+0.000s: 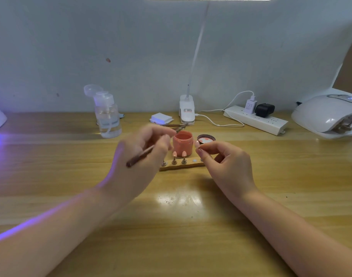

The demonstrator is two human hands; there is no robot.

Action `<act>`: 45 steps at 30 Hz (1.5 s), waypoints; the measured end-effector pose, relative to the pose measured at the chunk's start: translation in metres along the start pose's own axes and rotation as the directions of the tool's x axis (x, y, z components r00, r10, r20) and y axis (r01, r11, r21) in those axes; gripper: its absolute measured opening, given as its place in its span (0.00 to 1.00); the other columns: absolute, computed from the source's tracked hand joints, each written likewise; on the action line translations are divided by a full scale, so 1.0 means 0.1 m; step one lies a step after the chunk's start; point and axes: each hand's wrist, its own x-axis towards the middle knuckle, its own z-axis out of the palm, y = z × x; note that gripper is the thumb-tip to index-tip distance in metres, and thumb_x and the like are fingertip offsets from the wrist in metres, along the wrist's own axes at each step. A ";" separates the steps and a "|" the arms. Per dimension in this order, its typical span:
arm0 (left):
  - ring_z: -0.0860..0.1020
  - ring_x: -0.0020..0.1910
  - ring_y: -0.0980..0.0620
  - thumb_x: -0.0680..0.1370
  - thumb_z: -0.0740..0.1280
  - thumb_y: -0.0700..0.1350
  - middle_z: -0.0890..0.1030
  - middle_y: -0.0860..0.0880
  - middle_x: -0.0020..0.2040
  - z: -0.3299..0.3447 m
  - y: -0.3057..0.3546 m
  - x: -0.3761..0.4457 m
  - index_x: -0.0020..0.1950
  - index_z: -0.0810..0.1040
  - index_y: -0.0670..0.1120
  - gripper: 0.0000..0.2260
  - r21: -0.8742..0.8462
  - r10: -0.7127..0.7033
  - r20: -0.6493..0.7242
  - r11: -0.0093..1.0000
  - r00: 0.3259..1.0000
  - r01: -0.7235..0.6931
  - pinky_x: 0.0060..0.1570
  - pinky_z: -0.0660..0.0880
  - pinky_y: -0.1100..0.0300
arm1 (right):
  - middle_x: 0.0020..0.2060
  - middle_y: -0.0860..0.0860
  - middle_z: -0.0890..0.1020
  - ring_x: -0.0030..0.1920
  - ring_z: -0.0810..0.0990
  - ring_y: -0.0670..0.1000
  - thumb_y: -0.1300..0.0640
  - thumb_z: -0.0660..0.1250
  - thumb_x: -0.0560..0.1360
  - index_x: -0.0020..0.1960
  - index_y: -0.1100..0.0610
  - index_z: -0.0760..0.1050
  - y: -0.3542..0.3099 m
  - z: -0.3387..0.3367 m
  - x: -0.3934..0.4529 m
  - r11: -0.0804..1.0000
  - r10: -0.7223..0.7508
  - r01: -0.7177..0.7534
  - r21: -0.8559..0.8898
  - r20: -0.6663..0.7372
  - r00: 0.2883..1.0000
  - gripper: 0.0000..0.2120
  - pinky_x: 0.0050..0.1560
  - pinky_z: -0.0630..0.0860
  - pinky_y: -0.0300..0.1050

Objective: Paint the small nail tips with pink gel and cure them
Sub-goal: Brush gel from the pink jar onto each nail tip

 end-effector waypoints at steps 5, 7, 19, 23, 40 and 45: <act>0.77 0.29 0.63 0.71 0.66 0.46 0.83 0.56 0.32 -0.04 0.09 0.55 0.41 0.79 0.51 0.03 0.129 -0.157 -0.058 0.978 0.986 0.163 0.33 0.74 0.65 | 0.31 0.34 0.77 0.27 0.72 0.46 0.56 0.74 0.72 0.44 0.50 0.84 -0.01 0.00 0.00 0.998 -0.051 0.052 -0.047 0.023 0.998 0.02 0.33 0.67 0.34; 0.76 0.26 0.61 0.72 0.67 0.42 0.82 0.53 0.29 -0.02 0.14 0.78 0.38 0.81 0.46 0.05 0.243 -0.249 0.023 0.941 0.968 0.236 0.30 0.74 0.63 | 0.32 0.35 0.79 0.27 0.72 0.46 0.56 0.74 0.72 0.44 0.50 0.84 -0.01 0.00 0.00 0.997 -0.058 0.059 -0.045 0.033 0.998 0.02 0.34 0.68 0.36; 0.70 0.21 0.54 0.74 0.65 0.37 0.79 0.44 0.31 0.29 0.06 1.33 0.46 0.78 0.37 0.05 0.479 -0.633 0.264 0.741 0.727 0.471 0.24 0.70 0.66 | 0.31 0.35 0.77 0.27 0.70 0.47 0.57 0.74 0.71 0.42 0.52 0.84 -0.02 0.01 0.00 0.996 -0.068 0.069 -0.053 0.020 0.997 0.01 0.32 0.66 0.35; 0.68 0.20 0.55 0.74 0.65 0.36 0.79 0.45 0.27 0.30 -0.01 1.32 0.43 0.77 0.36 0.04 0.487 -0.698 0.284 0.695 0.657 0.529 0.24 0.70 0.66 | 0.30 0.35 0.77 0.27 0.70 0.48 0.57 0.75 0.71 0.42 0.52 0.84 -0.02 0.02 0.00 0.996 -0.071 0.072 -0.059 0.016 0.997 0.01 0.32 0.66 0.35; 0.73 0.20 0.58 0.75 0.64 0.38 0.81 0.48 0.27 -0.03 -0.15 1.31 0.42 0.78 0.39 0.05 0.002 -0.714 0.158 0.691 0.682 0.723 0.23 0.72 0.68 | 0.30 0.36 0.78 0.29 0.73 0.46 0.56 0.74 0.72 0.43 0.51 0.84 -0.02 0.01 0.01 0.996 -0.043 0.045 -0.076 0.034 0.999 0.01 0.32 0.66 0.32; 0.73 0.20 0.57 0.75 0.66 0.38 0.81 0.46 0.29 0.02 -0.16 1.27 0.41 0.80 0.39 0.05 0.245 -0.669 0.185 0.741 0.720 0.625 0.22 0.70 0.67 | 0.30 0.40 0.80 0.27 0.73 0.47 0.57 0.74 0.71 0.43 0.51 0.84 -0.01 0.01 0.00 0.996 -0.047 0.050 -0.071 0.044 0.998 0.02 0.32 0.69 0.37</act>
